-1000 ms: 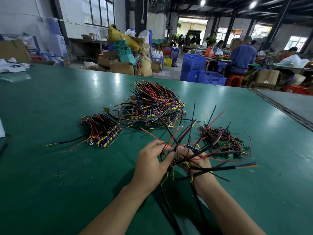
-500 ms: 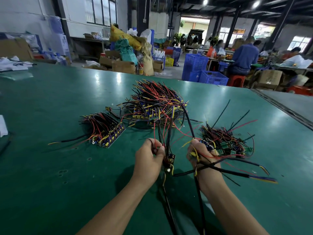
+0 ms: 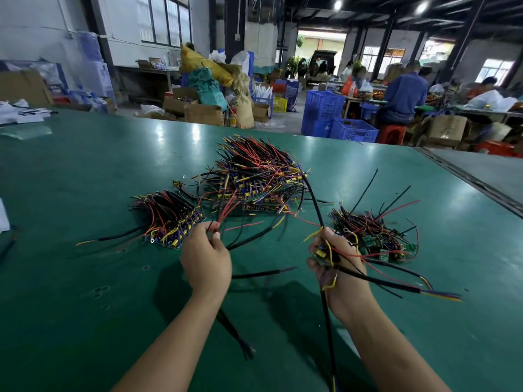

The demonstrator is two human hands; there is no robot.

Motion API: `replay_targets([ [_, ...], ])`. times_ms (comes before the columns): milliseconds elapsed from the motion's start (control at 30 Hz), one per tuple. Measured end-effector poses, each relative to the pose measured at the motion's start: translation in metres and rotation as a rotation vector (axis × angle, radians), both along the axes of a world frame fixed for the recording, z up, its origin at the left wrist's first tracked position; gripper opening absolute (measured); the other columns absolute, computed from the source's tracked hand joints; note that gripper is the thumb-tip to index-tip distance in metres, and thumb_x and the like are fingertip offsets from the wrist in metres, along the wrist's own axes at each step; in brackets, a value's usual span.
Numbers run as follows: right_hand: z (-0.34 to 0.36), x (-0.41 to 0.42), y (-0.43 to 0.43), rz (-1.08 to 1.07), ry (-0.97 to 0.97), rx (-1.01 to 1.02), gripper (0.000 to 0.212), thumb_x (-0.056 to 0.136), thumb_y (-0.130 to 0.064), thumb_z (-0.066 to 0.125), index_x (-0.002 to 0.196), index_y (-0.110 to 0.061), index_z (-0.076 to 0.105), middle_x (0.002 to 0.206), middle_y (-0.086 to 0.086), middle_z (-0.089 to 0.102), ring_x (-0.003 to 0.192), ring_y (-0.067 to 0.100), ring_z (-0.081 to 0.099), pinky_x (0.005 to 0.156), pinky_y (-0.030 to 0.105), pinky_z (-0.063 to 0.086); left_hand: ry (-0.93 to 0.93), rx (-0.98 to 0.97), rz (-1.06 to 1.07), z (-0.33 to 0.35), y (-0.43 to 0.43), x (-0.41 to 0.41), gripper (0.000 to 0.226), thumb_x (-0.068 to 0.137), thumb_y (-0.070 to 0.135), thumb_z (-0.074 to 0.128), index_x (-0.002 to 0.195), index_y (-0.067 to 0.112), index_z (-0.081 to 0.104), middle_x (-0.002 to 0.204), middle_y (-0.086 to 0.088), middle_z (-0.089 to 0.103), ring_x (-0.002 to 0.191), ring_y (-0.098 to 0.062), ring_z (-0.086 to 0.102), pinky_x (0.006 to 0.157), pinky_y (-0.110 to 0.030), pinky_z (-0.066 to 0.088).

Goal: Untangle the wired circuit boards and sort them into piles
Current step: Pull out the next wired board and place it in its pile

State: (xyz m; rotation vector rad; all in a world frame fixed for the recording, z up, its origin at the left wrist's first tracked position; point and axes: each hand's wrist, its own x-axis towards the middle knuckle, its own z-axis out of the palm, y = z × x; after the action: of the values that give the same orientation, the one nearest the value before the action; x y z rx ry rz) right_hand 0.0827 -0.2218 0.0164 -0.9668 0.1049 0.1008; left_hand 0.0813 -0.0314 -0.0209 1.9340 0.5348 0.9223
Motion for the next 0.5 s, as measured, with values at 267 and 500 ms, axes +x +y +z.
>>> replay_targets([
  [267,-0.008,-0.005,-0.005,0.156,-0.068,0.086,0.033,0.081,-0.051,0.055,0.086,-0.019,0.058,0.077,-0.001,0.065,0.071,0.012,0.061,0.056,0.025,0.049,0.200,0.162,0.046,-0.001,-0.001,-0.005,0.042,0.083,0.008,0.065,0.124,0.009,0.057,0.132,-0.013,0.049,0.125,-0.034,0.036,0.104,-0.045,0.032],
  [500,-0.013,-0.005,0.006,0.220,-0.067,0.041,0.044,0.086,-0.059,0.044,0.083,-0.020,0.064,0.081,-0.002,0.067,0.076,0.010,0.063,0.066,0.027,0.048,-0.149,0.051,-0.616,0.004,-0.049,-0.029,0.008,0.084,0.026,0.061,0.090,0.020,0.062,0.082,0.010,0.065,0.079,-0.005,0.059,0.075,-0.022,0.047],
])
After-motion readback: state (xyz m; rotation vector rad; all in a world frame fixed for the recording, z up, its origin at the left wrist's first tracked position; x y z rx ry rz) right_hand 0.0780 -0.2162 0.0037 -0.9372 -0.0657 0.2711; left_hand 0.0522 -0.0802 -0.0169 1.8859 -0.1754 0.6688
